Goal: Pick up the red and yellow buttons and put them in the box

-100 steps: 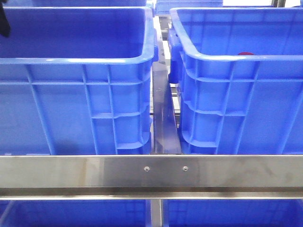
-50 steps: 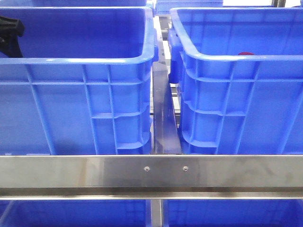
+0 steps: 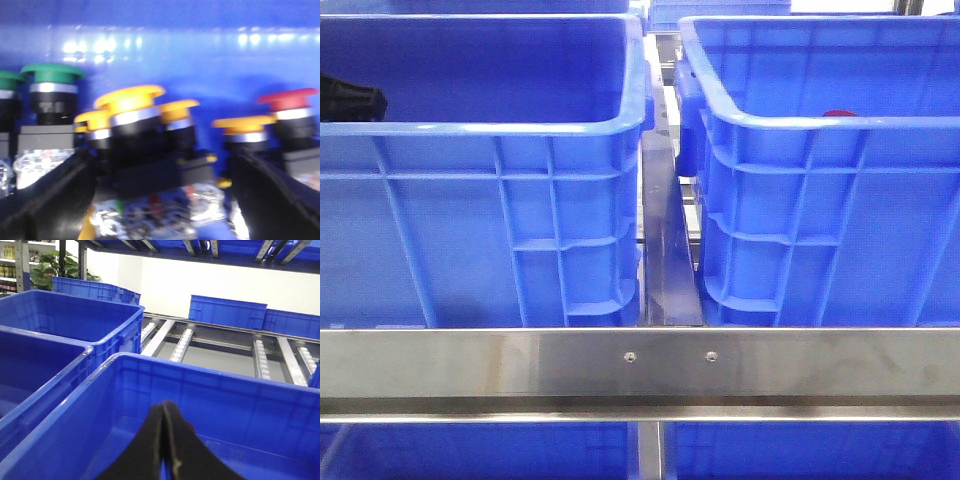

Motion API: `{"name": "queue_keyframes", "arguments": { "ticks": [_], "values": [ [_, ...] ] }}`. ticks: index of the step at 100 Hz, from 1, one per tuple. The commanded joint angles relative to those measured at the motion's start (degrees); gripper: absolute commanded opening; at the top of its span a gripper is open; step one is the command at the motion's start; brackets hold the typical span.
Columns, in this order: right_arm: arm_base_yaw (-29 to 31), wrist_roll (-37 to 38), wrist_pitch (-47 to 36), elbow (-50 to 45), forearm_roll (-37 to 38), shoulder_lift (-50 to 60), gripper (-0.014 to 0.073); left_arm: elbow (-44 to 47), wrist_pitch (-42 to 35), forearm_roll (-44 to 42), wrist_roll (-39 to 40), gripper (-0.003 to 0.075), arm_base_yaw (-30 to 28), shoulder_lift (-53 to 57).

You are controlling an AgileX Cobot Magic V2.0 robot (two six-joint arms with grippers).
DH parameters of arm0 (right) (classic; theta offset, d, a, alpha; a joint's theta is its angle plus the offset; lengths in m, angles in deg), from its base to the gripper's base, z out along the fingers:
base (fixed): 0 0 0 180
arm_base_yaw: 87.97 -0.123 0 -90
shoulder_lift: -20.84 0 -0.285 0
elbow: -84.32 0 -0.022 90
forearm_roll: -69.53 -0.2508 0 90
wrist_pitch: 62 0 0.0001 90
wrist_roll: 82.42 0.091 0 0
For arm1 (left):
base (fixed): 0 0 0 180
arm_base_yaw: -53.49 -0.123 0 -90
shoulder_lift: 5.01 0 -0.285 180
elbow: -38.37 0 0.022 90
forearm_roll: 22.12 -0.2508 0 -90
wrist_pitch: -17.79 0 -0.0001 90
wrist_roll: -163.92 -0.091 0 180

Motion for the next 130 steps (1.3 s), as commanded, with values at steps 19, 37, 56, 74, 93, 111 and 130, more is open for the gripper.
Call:
{"name": "queue_keyframes", "arguments": {
  "ticks": [19, 37, 56, 74, 93, 111, 130],
  "values": [
    [0.1, -0.1, 1.8, 1.6, -5.9, -0.1, -0.0067, -1.8, -3.4, -0.1, 0.5, 0.0527, -1.2, 1.8],
    [0.1, -0.1, 1.7, 1.6, -5.9, -0.1, -0.0067, -1.8, -4.4, -0.1, 0.5, 0.0527, -1.2, 1.8],
    [0.1, -0.1, 1.7, 1.6, -5.9, -0.1, -0.0067, -1.8, -4.8, -0.1, 0.5, 0.0527, -1.2, 1.6],
    [0.1, -0.1, 1.7, 1.6, -5.9, -0.1, -0.0067, -1.8, -5.5, -0.1, 0.5, 0.0527, -1.2, 0.5],
    [0.1, -0.1, 1.7, 1.6, -5.9, -0.1, -0.0067, -1.8, -5.2, 0.0, 0.5, 0.0526, -1.2, 0.0],
    [0.1, -0.1, 1.7, 1.6, -5.9, -0.1, -0.0067, -1.8, -5.0, 0.0, 0.5, 0.0393, -1.2, 0.0],
    [0.1, -0.1, 1.7, 1.6, -5.9, -0.1, -0.0067, -1.8, -4.0, 0.0, 0.5, 0.0121, -1.2, 0.4]
  ]
}}
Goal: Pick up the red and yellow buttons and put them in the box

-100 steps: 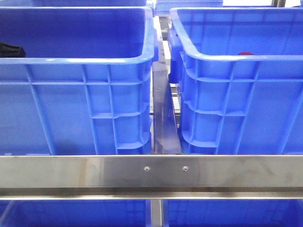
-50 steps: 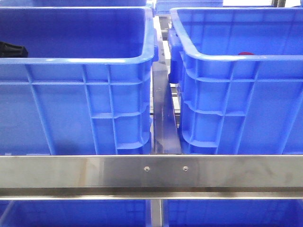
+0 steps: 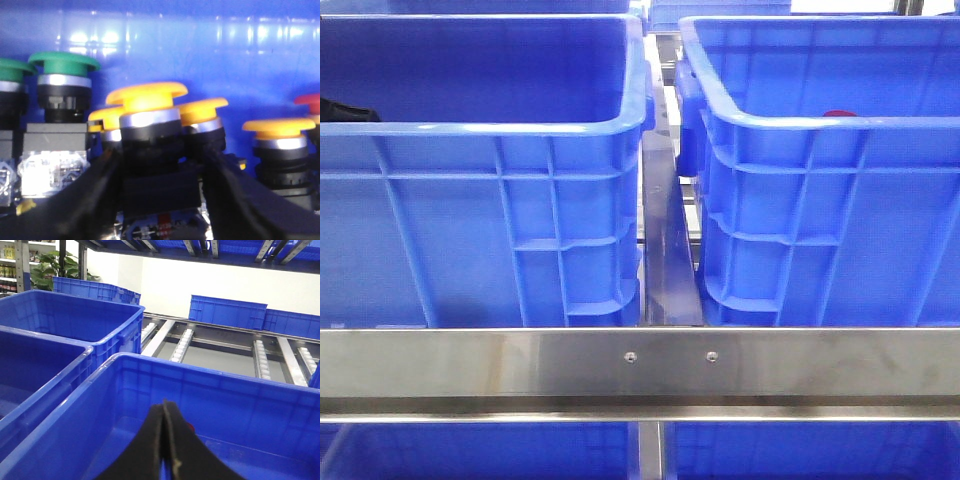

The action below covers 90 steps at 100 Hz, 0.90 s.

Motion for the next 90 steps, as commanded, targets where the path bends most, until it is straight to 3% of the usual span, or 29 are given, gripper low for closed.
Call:
{"name": "queue_keyframes", "arguments": {
  "ticks": [1, 15, 50, 69, 90],
  "values": [
    [0.1, -0.1, 1.7, 1.6, -5.9, -0.1, -0.0067, -1.8, -2.2, 0.1, 0.5, 0.0113, -0.1, 3.0],
    [0.1, -0.1, 1.7, 1.6, -5.9, -0.1, -0.0067, -1.8, -1.4, 0.1, 0.5, -0.002, -0.1, 5.1],
    [0.1, -0.1, 1.7, 1.6, -5.9, -0.1, -0.0067, -1.8, 4.5, -0.1, -0.2, -0.0019, 2.4, 17.6],
    [0.1, -0.1, 1.8, 1.6, -5.9, -0.1, -0.0067, -1.8, 6.1, -0.1, -0.2, -0.0019, 8.8, 25.6],
    [0.1, -0.1, 1.8, 1.6, -5.9, -0.1, -0.0067, -1.8, 9.3, -0.1, -1.5, -0.0019, 20.5, 31.7]
  ]
}}
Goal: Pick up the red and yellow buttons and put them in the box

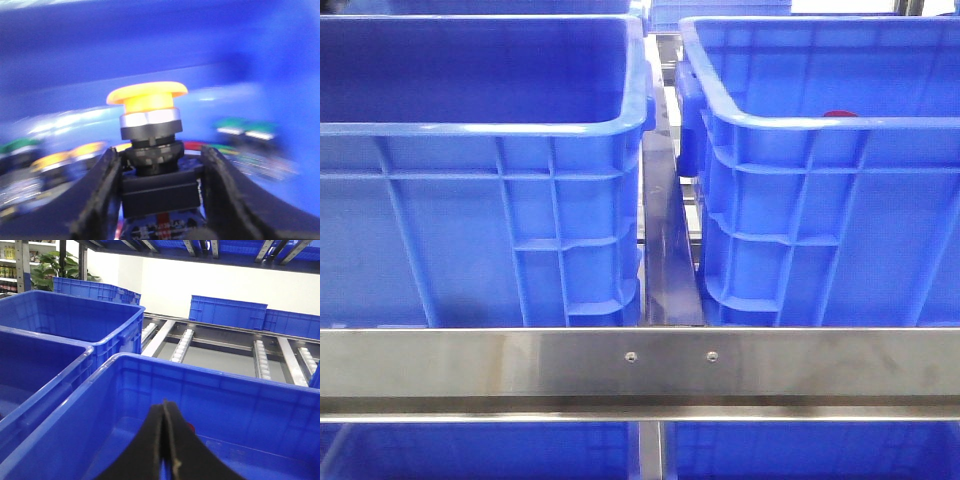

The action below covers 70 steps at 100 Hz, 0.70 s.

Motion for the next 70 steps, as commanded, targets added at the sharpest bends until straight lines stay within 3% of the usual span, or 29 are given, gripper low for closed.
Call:
{"name": "queue_keyframes", "arguments": {
  "ticks": [1, 31, 48, 58, 70],
  "values": [
    [0.1, -0.1, 1.8, 1.6, -5.9, -0.1, -0.0067, -1.8, -2.0, 0.0, -0.5, -0.0019, 4.9, 3.7],
    [0.1, -0.1, 1.8, 1.6, -5.9, -0.1, -0.0066, -1.8, -0.9, -0.2, -0.6, -0.0019, 22.5, 5.3],
    [0.1, -0.1, 2.4, 1.6, -5.9, -0.1, -0.0057, -1.8, -0.9, -1.0, -0.6, -0.0019, 29.1, 5.3],
    [0.1, -0.1, 4.3, 1.6, -5.9, -0.1, 0.0017, -1.8, -0.9, -1.3, -0.6, -0.0019, 30.5, 5.3],
    [0.1, 1.4, 7.5, 1.6, -5.9, -0.1, 0.0222, -1.8, -0.8, -1.3, -0.6, -0.0019, 30.7, 5.3]
  ]
}}
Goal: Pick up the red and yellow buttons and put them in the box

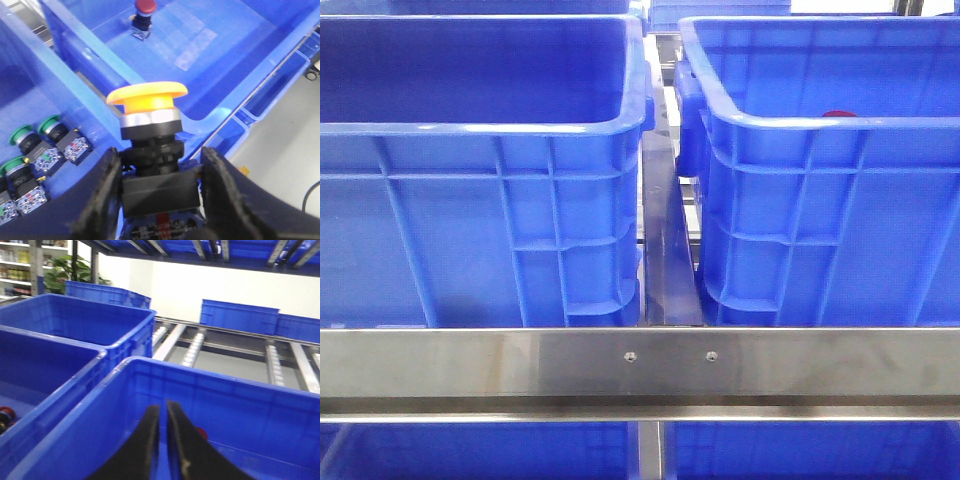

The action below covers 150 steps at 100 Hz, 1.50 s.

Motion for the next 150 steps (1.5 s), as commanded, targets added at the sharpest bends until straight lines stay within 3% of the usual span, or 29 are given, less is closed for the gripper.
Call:
{"name": "queue_keyframes", "arguments": {
  "ticks": [1, 12, 22, 41, 65, 77, 109, 150],
  "values": [
    [0.1, 1.3, 4.5, 1.6, -5.9, -0.1, 0.0235, -1.8, -3.6, -0.6, 0.0, -0.0019, 0.5, 1.8],
    [0.1, 3.4, 6.6, 1.6, -5.9, -0.1, 0.0433, -1.8, -3.6, -0.6, 0.0, -0.0019, 0.5, 1.8],
    [0.1, 5.3, 7.5, 1.6, -5.9, -0.1, 0.0509, -1.8, -3.6, -0.6, 0.0, -0.0019, 0.5, 1.8],
    [0.1, 18.6, 11.1, 1.8, -5.9, -1.1, 0.051, -1.8, -3.6, -0.6, 0.0, -0.0019, 0.5, 1.8],
    [0.1, 39.6, 25.3, 6.1, -5.9, -9.3, 0.051, -1.8, -3.5, -0.5, 0.0, -0.0019, 0.5, 1.8],
    [0.1, 46.4, 31.2, 9.0, -5.9, -14.9, 0.051, -1.8, -3.4, -0.5, 0.0, -0.0019, 0.5, 1.8],
    [-1.2, 51.8, 45.7, 15.1, -5.9, -31.4, 0.051, -1.8, -3.4, -0.4, 0.0, -0.0019, 0.5, 1.8],
    [-13.2, 51.9, 43.9, 24.5, -5.9, -43.5, 0.051, -1.8, -3.4, -0.4, 0.0, -0.0019, 0.5, 1.8]
  ]
}}
